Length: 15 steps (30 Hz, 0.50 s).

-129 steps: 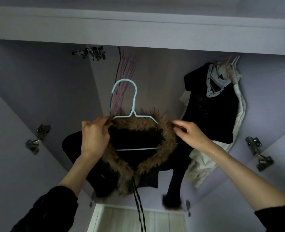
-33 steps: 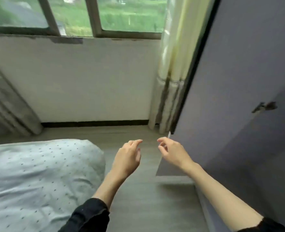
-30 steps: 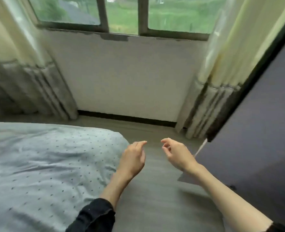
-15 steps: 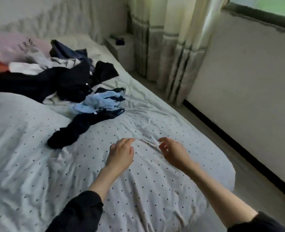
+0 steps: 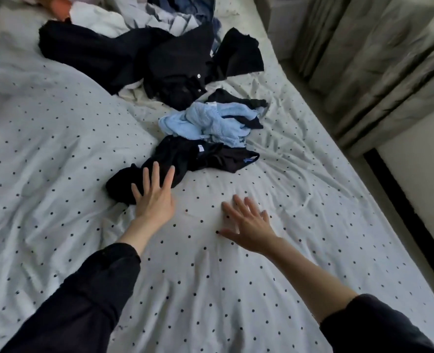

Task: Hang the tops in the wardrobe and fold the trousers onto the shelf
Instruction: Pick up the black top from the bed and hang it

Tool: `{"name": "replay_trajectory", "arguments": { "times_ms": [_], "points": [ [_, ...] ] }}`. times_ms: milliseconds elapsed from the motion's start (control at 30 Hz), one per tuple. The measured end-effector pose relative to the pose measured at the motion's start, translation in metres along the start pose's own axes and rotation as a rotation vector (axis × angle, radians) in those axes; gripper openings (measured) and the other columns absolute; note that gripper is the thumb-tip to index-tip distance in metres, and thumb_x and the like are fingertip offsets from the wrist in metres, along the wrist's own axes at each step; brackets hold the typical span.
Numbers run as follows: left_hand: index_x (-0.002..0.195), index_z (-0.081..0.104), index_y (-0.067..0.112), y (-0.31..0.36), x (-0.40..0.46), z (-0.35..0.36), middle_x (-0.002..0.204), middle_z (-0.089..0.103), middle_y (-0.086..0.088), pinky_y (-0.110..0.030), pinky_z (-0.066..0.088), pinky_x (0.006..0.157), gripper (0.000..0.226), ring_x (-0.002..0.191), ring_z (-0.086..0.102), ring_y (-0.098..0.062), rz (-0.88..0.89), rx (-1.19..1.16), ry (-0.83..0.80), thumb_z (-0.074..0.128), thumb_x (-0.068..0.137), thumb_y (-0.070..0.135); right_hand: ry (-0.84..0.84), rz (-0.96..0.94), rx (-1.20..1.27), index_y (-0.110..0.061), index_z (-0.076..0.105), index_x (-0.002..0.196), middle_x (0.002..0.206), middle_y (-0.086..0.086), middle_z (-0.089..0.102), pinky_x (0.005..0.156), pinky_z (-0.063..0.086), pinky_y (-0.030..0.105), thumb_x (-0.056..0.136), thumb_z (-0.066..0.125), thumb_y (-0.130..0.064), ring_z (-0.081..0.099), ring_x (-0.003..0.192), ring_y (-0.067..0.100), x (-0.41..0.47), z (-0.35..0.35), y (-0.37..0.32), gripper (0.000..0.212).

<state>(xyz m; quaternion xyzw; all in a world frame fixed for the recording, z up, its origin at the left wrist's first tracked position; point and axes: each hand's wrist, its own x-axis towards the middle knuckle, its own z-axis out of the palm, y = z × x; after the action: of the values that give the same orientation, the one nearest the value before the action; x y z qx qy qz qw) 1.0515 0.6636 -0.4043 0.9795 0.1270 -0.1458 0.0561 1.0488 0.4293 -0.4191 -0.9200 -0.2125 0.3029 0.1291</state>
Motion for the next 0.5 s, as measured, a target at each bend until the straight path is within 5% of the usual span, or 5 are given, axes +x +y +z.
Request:
{"name": "replay_trajectory", "arguments": {
  "times_ms": [100, 200, 300, 500],
  "points": [
    [0.148, -0.01, 0.031, -0.01, 0.02, 0.012, 0.156, -0.015, -0.008, -0.06, 0.024, 0.104, 0.074, 0.143, 0.001, -0.033, -0.061, -0.024, -0.037, 0.041, 0.096, 0.025, -0.012, -0.004, 0.014, -0.038, 0.004, 0.149, 0.157, -0.01, -0.01, 0.112, 0.01, 0.058, 0.092, 0.045, -0.054, -0.01, 0.145, 0.021, 0.006, 0.012, 0.008, 0.071],
    [0.149, 0.011, 0.02, -0.013, 0.024, 0.019, 0.145, 0.023, -0.016, -0.046, 0.042, 0.085, 0.06, 0.12, 0.038, -0.035, -0.151, -0.053, -0.087, 0.041, 0.098, 0.027, -0.008, -0.012, 0.023, -0.036, 0.003, 0.149, 0.158, -0.008, -0.011, 0.113, 0.008, 0.059, 0.093, 0.044, -0.052, -0.012, 0.145, 0.021, 0.008, 0.015, 0.01, 0.071],
    [0.133, 0.043, 0.012, -0.011, 0.021, 0.018, 0.124, 0.046, -0.015, -0.039, 0.04, 0.08, 0.036, 0.106, 0.05, -0.032, -0.147, -0.023, -0.016, 0.042, 0.098, 0.022, -0.011, -0.001, 0.031, -0.036, 0.002, 0.149, 0.157, -0.008, -0.013, 0.113, 0.007, 0.059, 0.094, 0.044, -0.05, -0.014, 0.145, 0.021, 0.007, 0.017, 0.007, 0.07],
    [0.13, 0.049, 0.023, -0.017, 0.047, -0.003, 0.126, 0.045, -0.012, -0.04, 0.033, 0.095, 0.034, 0.113, 0.045, -0.03, -0.144, 0.078, -0.055, 0.043, 0.097, 0.03, -0.007, 0.019, 0.058, -0.036, 0.003, 0.149, 0.157, -0.009, -0.011, 0.113, 0.011, 0.057, 0.096, 0.044, -0.046, -0.011, 0.145, 0.021, 0.006, 0.018, 0.005, 0.068]
  ]
}}
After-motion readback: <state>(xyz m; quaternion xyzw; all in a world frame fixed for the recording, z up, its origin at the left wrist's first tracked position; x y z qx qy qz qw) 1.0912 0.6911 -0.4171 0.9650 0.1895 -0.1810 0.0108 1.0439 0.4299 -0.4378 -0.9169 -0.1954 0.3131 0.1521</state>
